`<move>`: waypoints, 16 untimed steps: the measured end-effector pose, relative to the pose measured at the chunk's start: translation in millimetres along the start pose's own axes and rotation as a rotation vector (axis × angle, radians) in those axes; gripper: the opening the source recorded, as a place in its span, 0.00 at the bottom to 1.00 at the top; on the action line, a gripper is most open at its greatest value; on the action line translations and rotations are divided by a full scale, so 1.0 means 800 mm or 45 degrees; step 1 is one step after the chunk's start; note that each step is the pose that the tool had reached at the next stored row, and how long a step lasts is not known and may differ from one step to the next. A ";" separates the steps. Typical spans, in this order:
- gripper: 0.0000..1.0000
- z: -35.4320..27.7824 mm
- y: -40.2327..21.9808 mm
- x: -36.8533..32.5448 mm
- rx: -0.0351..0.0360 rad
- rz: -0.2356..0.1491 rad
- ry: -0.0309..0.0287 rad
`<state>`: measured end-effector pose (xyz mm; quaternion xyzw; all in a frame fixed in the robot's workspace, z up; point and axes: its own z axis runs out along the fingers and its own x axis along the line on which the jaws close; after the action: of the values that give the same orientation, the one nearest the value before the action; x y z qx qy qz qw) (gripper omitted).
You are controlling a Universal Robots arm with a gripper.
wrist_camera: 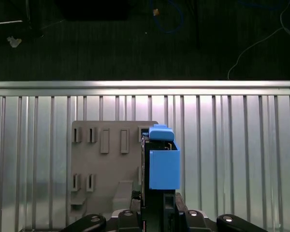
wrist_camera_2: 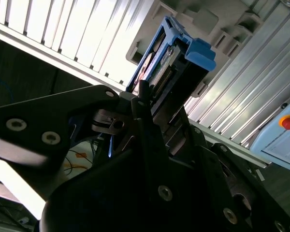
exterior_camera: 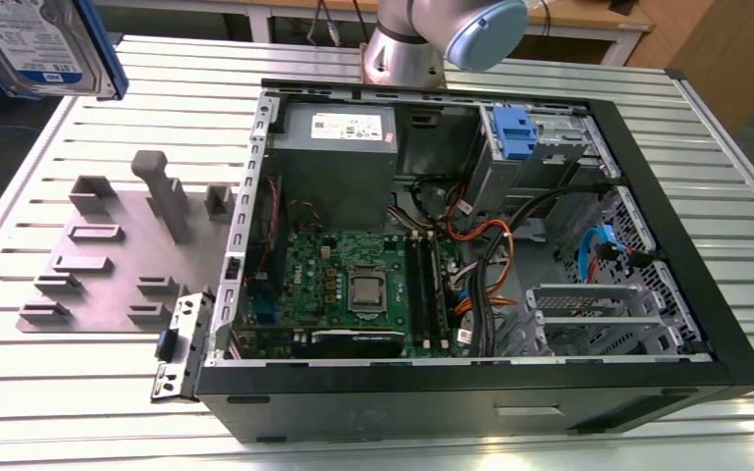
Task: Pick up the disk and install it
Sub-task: 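Pick up the disk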
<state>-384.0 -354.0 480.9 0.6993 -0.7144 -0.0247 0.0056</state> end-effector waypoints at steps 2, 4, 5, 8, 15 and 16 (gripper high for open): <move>0.35 -0.0003 0.0000 0.0000 0.0001 0.000 0.0000; 0.35 -0.0062 0.0003 -0.0002 0.0000 0.000 0.0002; 0.35 -0.0062 0.0002 -0.0002 0.0001 0.000 0.0001; 0.35 -0.0063 0.0003 -0.0002 0.0001 0.000 0.0001; 0.35 -0.0065 -0.0017 -0.0002 0.0000 0.000 0.0002; 0.35 -0.0065 -0.0031 -0.0003 0.0001 0.000 0.0002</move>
<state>-381.3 -354.0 486.0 0.6993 -0.7144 -0.0246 0.0056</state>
